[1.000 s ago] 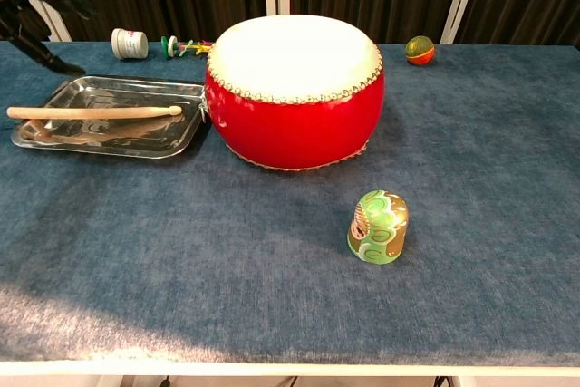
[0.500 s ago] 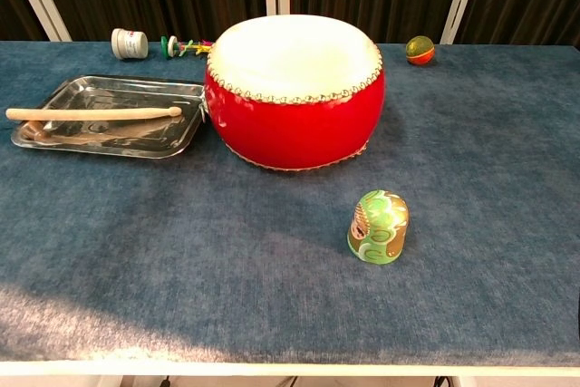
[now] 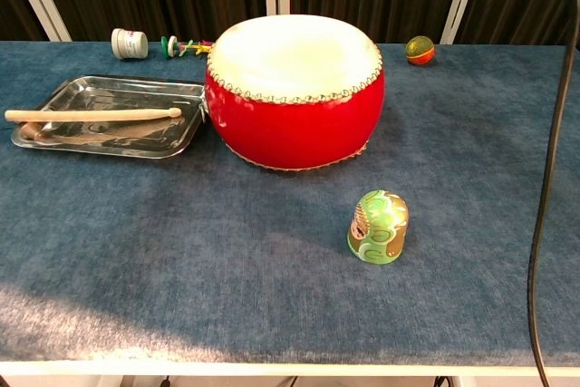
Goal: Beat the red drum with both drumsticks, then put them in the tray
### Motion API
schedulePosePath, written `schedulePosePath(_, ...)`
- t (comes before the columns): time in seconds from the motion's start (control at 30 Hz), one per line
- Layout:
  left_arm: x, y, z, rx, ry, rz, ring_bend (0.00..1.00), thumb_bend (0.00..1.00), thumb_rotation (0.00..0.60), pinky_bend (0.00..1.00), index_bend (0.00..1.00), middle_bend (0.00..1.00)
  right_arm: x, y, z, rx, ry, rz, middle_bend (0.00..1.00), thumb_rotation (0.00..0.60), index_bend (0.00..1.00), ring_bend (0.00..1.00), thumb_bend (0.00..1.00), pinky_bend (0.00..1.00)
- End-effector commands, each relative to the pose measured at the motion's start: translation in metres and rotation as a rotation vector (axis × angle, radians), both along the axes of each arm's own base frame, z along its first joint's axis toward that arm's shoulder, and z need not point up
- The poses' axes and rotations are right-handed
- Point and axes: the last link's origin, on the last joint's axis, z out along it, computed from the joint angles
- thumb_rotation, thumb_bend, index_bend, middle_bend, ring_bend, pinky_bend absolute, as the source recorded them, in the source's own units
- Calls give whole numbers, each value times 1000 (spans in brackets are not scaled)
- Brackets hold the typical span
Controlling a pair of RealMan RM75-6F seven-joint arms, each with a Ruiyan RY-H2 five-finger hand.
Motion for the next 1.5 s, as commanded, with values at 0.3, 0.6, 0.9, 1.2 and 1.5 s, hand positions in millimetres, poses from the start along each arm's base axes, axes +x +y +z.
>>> schedulePosePath(0.3, 0, -1, 12, 106, 31, -31, 402, 140, 600, 583, 421, 439, 3, 4, -29, 27, -221, -54, 1000, 600, 1000, 979, 790, 966)
schedulePosePath(0.6, -1, -1, 31, 157, -25, -39, 403, 142, 600, 603, 421, 439, -6, 8, -52, 73, -425, -78, 1000, 600, 1000, 979, 780, 966)
schedulePosePath(0.9, 10, -1, 25, 161, 32, -91, 402, 142, 600, 604, 413, 429, -3, 9, -68, 88, -535, -77, 1000, 600, 1000, 979, 778, 966)
schedulePosePath(1.2, 25, 2, 16, 180, 82, -134, 434, 143, 600, 619, 457, 440, 9, 7, -75, 75, -524, -100, 1000, 600, 1000, 979, 778, 966)
schedulePosePath(1.5, 36, 11, 9, 211, 151, -148, 450, 156, 600, 623, 478, 455, 23, 7, -82, 86, -503, -110, 1000, 600, 1000, 979, 778, 966)
